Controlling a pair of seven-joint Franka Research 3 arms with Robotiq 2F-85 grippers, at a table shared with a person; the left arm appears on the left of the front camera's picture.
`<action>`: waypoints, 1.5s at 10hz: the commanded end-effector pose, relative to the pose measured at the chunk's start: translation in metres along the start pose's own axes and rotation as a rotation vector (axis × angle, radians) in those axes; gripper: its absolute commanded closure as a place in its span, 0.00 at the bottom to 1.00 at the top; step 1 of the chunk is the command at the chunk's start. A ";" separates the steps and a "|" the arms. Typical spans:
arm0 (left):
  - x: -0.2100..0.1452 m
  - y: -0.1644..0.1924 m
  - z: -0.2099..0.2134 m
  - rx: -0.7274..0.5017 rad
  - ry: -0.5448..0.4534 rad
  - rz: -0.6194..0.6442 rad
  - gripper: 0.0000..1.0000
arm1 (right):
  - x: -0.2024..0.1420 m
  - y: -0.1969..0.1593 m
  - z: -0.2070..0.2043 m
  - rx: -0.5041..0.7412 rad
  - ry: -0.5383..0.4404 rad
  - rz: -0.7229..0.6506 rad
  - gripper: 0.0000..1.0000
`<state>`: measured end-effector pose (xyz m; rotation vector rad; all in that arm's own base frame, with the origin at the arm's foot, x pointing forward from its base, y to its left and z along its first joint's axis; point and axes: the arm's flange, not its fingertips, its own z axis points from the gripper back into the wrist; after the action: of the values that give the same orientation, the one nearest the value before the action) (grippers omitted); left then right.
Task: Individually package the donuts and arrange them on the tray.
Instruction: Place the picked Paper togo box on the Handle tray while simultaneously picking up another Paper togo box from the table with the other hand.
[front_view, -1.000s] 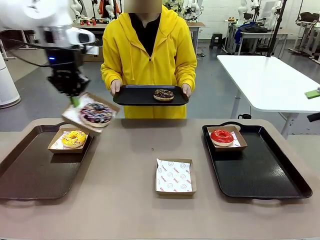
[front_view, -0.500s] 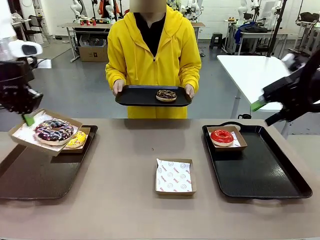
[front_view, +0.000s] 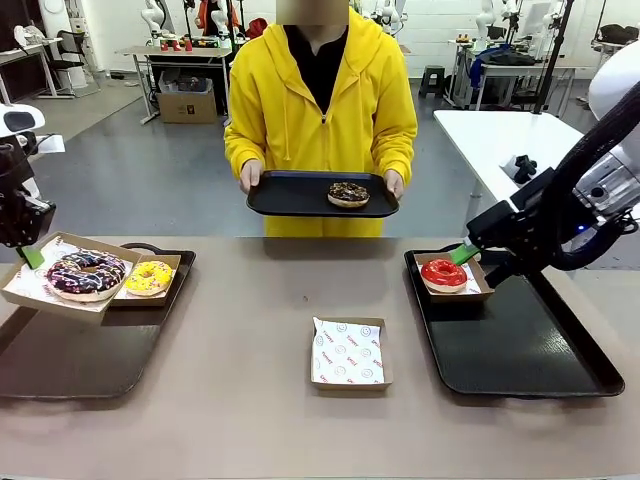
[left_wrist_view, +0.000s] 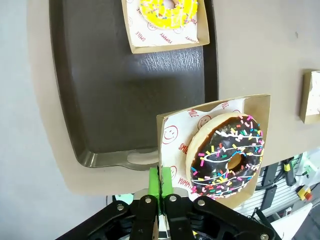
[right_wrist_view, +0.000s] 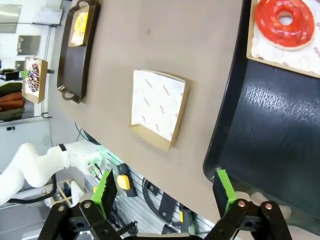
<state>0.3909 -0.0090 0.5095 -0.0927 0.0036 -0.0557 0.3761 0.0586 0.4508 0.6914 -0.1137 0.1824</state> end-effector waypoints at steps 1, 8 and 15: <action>0.001 -0.007 0.002 0.001 0.005 -0.006 0.99 | 0.000 0.006 0.000 -0.014 -0.003 0.014 0.00; 0.000 -0.006 -0.001 0.006 0.002 -0.011 0.99 | 0.000 0.006 0.001 0.007 -0.001 0.017 0.00; -0.001 0.068 -0.051 0.022 -0.008 0.034 0.99 | 0.012 0.136 -0.106 -0.521 0.132 -0.088 0.00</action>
<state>0.4028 0.0467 0.4660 -0.0871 0.0337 0.0224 0.3483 0.2151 0.4654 0.2486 -0.0446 0.1630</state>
